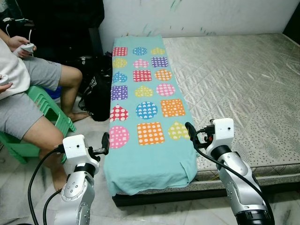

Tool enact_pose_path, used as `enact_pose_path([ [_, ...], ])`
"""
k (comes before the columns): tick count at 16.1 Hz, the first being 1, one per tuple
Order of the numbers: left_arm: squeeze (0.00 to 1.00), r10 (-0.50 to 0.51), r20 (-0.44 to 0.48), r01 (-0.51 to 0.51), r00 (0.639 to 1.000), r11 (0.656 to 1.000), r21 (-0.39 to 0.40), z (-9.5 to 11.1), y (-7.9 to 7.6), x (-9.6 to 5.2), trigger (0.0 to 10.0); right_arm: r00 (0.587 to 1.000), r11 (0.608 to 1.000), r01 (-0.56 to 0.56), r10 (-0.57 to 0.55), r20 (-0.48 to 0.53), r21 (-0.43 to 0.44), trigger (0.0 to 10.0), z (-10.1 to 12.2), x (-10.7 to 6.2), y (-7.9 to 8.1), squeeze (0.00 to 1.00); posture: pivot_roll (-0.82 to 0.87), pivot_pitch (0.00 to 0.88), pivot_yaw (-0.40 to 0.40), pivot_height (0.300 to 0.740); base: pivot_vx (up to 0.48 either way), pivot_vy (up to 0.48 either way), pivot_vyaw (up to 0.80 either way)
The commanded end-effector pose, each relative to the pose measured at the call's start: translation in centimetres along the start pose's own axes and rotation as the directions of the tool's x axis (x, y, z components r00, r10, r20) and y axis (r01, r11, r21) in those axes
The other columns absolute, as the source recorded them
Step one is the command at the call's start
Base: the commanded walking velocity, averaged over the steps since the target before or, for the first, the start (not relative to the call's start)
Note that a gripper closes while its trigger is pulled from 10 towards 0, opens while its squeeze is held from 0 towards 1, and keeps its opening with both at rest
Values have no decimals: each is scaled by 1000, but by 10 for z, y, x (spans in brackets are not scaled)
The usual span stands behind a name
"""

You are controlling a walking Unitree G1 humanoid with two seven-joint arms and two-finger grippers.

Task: Clean up the room

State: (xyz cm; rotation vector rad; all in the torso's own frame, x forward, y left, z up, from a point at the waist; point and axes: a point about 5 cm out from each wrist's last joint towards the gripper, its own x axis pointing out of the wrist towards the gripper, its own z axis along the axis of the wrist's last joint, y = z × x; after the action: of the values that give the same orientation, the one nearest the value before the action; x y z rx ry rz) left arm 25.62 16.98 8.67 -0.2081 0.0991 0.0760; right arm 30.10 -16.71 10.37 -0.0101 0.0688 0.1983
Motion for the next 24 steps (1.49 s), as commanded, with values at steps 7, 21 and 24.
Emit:
enact_pose_path([
  [7, 0, -46, 22, 46, 999, 999, 11, 6, 1, -5, 10000, 1000, 1000, -7, 7, -19, 15, 10000, -5, -8, 4, 0, -65, 115, 26, 740, 49, 0, 0],
  [21, 0, -12, -4, 12, 1000, 1000, 19, 4, 4, -4, 10000, 1000, 1000, 15, -15, -25, 0, 10000, -5, -6, -2, 0, -63, 116, 25, 740, 241, 0, 0],
  [24, 0, -9, -4, 9, 1000, 1000, 18, 4, 4, -2, 10000, 1000, 1000, 16, -16, -25, 0, 10000, -5, -5, -2, 0, -63, 113, 23, 740, 0, 0, 0],
])
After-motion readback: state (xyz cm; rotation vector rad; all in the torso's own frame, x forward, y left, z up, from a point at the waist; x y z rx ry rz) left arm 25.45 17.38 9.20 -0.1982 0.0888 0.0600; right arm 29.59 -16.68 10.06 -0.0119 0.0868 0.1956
